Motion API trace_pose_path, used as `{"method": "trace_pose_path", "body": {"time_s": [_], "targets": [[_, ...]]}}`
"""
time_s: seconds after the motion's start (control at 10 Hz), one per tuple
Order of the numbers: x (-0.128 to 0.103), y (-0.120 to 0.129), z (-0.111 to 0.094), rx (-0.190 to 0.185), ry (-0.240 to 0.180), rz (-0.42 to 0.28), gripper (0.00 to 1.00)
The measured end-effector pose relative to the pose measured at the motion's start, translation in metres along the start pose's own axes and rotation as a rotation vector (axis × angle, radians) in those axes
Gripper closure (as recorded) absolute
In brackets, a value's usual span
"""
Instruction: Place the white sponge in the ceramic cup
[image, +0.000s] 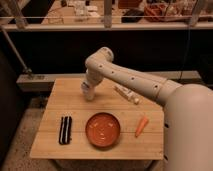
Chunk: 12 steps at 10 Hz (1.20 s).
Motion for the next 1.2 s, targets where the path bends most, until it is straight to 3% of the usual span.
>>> {"method": "trace_pose_path", "body": {"time_s": [0.2, 0.9, 1.2], "targets": [[-0.0005, -0.0015, 0.0000, 0.004, -0.001, -0.001, 0.63], [-0.0030, -0.0045, 0.0009, 0.015, -0.003, -0.008, 0.63], [-0.0043, -0.0057, 0.0013, 0.019, -0.003, -0.013, 0.48]]}}
